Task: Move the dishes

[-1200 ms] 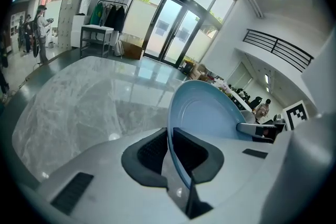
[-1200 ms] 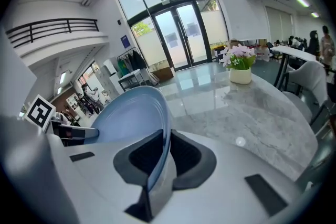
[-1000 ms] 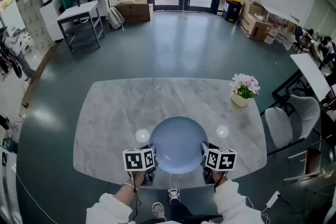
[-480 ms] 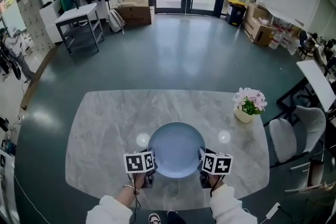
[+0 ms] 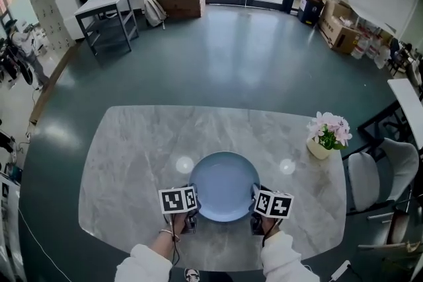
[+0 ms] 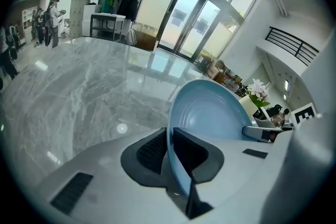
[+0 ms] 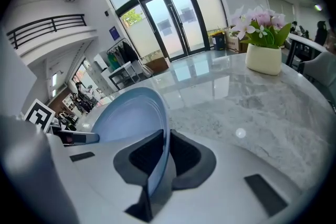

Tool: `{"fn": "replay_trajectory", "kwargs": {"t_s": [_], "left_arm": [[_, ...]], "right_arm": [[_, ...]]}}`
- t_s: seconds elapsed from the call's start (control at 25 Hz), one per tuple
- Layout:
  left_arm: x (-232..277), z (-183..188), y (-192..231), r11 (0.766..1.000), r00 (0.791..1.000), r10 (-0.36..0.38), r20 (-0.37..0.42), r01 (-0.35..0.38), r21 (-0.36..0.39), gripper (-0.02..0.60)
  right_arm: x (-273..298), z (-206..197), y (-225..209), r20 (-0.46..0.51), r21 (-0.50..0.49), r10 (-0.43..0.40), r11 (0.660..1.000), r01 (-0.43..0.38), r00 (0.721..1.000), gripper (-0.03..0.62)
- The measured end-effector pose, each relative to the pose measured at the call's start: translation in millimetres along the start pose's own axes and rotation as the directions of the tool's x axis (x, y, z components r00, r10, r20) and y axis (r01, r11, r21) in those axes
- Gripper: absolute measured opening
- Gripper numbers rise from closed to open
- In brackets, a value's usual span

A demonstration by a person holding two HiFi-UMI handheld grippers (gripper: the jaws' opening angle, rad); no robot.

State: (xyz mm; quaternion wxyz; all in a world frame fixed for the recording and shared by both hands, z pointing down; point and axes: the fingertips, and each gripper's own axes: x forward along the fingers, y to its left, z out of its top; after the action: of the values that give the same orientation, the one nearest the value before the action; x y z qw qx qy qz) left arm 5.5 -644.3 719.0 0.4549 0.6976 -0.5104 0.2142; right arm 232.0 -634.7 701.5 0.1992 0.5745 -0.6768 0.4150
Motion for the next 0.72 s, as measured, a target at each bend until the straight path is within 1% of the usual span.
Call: {"fn": "replay_trajectory", "kwargs": {"t_s": [0.16, 0.4, 0.72], "left_arm": [[5, 5, 4, 1.000, 1.000, 0.012, 0.003, -0.012, -0.001, 0.025], [14, 3, 10, 0.999, 0.999, 0.036, -0.040, -0.036, 0.015, 0.025], [21, -1, 12, 0.998, 0.996, 0.052, -0.070, -0.049, 0.048, 0.031]], "right_arm": [[9, 3, 0, -0.005, -0.007, 0.007, 1.000, -0.007, 1.000, 0.091], [22, 0, -2, -0.024, 0.003, 0.022, 1.000, -0.022, 0.999, 0.091], [29, -5, -6, -0.043, 0.006, 0.025, 1.000, -0.025, 0.999, 0.091]]}}
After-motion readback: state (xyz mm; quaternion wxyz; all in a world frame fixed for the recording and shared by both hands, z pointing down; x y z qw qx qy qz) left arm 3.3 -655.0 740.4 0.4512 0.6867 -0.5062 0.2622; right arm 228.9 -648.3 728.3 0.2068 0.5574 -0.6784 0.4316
